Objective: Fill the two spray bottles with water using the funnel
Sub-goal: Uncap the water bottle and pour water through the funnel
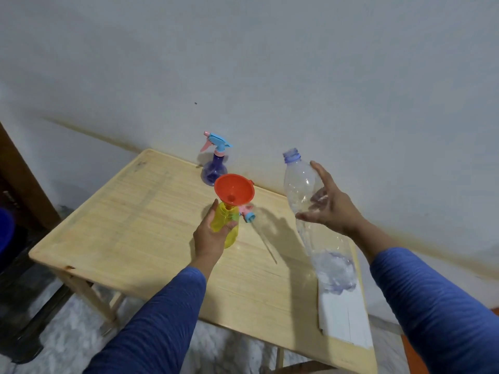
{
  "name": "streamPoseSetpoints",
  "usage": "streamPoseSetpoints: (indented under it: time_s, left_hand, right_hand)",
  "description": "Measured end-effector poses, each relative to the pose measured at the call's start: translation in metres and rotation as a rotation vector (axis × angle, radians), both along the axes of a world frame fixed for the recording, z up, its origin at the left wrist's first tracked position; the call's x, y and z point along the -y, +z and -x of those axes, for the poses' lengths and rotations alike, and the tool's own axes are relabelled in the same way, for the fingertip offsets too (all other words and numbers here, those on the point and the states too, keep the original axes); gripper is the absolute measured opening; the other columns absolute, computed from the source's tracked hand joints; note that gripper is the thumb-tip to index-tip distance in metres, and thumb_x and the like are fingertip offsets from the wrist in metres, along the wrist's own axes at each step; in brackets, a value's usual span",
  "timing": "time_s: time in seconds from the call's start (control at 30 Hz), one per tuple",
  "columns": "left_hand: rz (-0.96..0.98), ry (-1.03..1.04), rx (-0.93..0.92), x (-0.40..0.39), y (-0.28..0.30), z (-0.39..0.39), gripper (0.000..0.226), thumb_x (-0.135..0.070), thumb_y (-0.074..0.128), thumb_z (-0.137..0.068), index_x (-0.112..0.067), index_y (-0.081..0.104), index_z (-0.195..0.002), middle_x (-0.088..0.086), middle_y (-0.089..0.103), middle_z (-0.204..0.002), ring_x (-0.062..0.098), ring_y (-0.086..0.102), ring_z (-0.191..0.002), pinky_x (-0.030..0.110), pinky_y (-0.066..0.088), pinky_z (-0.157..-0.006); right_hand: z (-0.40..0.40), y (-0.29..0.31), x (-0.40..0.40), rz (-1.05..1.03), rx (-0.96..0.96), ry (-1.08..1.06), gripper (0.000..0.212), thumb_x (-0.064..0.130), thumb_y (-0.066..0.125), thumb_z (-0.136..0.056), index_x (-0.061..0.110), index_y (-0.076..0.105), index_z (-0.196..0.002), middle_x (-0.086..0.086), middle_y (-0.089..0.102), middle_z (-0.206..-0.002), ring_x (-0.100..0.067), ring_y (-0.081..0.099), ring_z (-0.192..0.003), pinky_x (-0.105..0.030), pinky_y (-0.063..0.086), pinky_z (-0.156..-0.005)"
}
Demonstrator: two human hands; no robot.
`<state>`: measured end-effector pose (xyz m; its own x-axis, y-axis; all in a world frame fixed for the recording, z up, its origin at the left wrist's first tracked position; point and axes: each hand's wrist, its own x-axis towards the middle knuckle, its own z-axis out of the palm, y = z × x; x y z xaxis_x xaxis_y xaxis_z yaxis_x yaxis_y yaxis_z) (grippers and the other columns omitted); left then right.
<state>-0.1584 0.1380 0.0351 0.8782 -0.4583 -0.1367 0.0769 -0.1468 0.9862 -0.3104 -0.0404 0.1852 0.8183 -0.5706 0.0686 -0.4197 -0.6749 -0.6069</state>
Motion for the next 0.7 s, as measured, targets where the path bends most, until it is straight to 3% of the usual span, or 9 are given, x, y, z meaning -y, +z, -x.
streamPoseSetpoints:
  time_s: [0.23, 0.33, 0.7]
  left_hand:
    - [-0.038, 0.005, 0.005, 0.002, -0.009, -0.003, 0.070, -0.042, 0.074, -0.074, -0.047, 0.039, -0.135, -0.013, 0.058, -0.122, 0.012, 0.052, -0.110, 0.034, 0.044, -0.097]
    - [-0.050, -0.010, -0.012, 0.002, -0.010, -0.004, 0.071, -0.036, 0.073, -0.077, -0.042, 0.037, -0.138, -0.009, 0.055, -0.128, 0.015, 0.049, -0.116, 0.035, 0.042, -0.100]
    - [-0.090, -0.040, -0.026, 0.001, -0.006, -0.007, 0.074, -0.026, 0.073, -0.079, -0.029, 0.036, -0.142, -0.001, 0.054, -0.133, 0.022, 0.049, -0.122, 0.038, 0.039, -0.104]
  right_hand:
    - [0.009, -0.008, 0.013, -0.006, 0.370, -0.267, 0.112, 0.031, 0.085, -0.065, 0.053, 0.006, -0.141, -0.006, 0.060, -0.106, -0.014, 0.059, -0.100, -0.026, 0.041, -0.088]
    - [0.005, -0.021, 0.015, -0.020, 0.470, -0.379, 0.114, 0.030, 0.085, -0.063, 0.046, 0.006, -0.143, -0.005, 0.060, -0.109, -0.014, 0.057, -0.097, -0.024, 0.042, -0.087]
    - [0.015, -0.056, 0.010, -0.147, 0.571, -0.587, 0.125, 0.030, 0.089, -0.057, 0.046, 0.001, -0.144, -0.001, 0.055, -0.109, -0.011, 0.054, -0.097, -0.028, 0.045, -0.093]
